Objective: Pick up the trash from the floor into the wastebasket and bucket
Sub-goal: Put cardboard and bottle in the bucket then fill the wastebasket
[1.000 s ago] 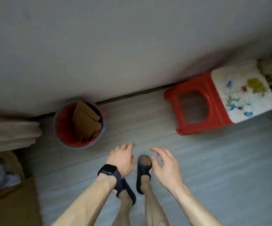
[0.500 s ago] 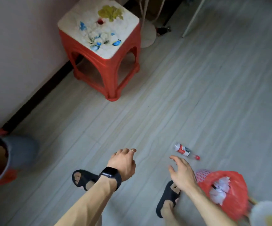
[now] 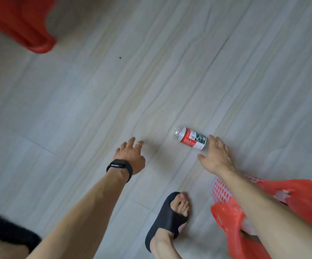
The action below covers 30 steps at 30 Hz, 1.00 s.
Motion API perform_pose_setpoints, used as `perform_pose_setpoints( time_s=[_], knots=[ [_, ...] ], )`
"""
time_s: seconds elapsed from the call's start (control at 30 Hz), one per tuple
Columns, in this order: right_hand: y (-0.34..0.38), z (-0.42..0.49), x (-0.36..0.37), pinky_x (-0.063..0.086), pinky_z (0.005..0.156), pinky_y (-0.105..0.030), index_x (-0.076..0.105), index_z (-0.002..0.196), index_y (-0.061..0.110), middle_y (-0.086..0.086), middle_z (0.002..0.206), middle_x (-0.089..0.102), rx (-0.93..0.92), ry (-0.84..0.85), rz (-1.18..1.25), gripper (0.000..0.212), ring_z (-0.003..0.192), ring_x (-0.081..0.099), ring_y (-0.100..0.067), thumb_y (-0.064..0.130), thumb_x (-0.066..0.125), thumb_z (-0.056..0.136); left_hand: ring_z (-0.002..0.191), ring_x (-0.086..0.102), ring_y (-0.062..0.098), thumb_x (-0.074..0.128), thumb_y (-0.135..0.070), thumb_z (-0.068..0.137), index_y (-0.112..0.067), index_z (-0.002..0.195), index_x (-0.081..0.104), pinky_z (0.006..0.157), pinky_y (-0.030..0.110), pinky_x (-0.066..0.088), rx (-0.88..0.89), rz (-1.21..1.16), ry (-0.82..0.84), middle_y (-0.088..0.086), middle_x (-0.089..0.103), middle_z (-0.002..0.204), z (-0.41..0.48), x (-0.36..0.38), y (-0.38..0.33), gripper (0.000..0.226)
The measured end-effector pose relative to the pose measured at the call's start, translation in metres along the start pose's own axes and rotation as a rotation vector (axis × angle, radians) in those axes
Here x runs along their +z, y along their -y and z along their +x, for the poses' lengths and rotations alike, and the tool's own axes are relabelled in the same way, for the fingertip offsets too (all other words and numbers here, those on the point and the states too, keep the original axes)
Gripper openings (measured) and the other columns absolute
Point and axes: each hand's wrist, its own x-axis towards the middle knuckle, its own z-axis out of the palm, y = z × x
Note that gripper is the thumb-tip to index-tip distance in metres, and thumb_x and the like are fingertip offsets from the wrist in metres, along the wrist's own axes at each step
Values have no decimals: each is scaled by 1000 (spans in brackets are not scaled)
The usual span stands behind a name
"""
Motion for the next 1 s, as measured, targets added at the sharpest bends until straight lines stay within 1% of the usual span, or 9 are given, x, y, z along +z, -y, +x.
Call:
perform_pose_setpoints(
  time_s=[0.1,0.27,0.33,0.4,0.47,0.5,0.63,0.8,1.0],
  knots=[
    [-9,34,29,19,120,-44,7,158,18,-13,164,12,14,-35,-22,96,149,15,-35,45,65,86,149,2,35,47,-42,93,-32,157,4,120,50,17,-6,120,4,-2,-11,164,27,44,20,77],
    [0,34,68,39,106,-48,21,149,15,-21,141,40,5,-77,-137,83,131,40,-41,45,67,87,147,-26,32,46,-43,94,-43,149,-26,120,58,0,15,198,23,-12,-44,152,35,96,56,90],
    [17,11,73,44,98,-48,25,146,17,-22,132,42,2,-39,-73,77,120,48,-44,45,66,87,151,-14,28,44,-38,96,-41,154,-11,121,54,3,39,216,30,-11,-32,158,29,95,62,80],
    [51,-30,74,46,93,-45,25,148,23,-18,128,42,-11,58,43,81,112,54,-43,52,66,85,149,16,24,42,-29,96,-33,155,18,122,47,9,4,195,110,-5,1,165,10,77,76,64],
    [96,-79,68,49,91,-43,27,145,27,-13,126,46,-7,161,134,81,110,57,-39,57,66,80,135,43,26,39,-22,97,-25,149,35,117,43,22,-73,157,235,5,41,151,-23,49,99,53],
    [121,-101,64,49,91,-42,29,143,27,-11,127,48,2,209,156,80,112,57,-36,57,65,79,128,50,29,38,-22,98,-22,145,40,111,42,31,-105,133,278,8,50,142,-39,35,110,48],
    [243,-189,42,47,94,-40,24,140,25,-7,129,46,-104,324,93,77,115,56,-33,51,62,79,118,56,33,38,-29,97,-22,136,49,96,38,48,-210,-72,223,9,55,134,-106,-21,187,42],
    [408,-271,20,49,92,-41,16,143,28,-3,130,31,-355,335,-140,84,109,60,-37,47,65,78,116,58,32,40,-30,94,-23,133,52,93,37,48,-310,-232,82,8,58,132,-184,-75,317,41],
    [621,-375,34,49,92,-40,34,142,27,-2,133,42,-665,203,-234,72,115,58,-34,53,65,83,126,51,29,45,-28,92,-25,142,44,101,39,46,-442,-527,-188,6,49,143,-298,-103,519,50]
  ],
)
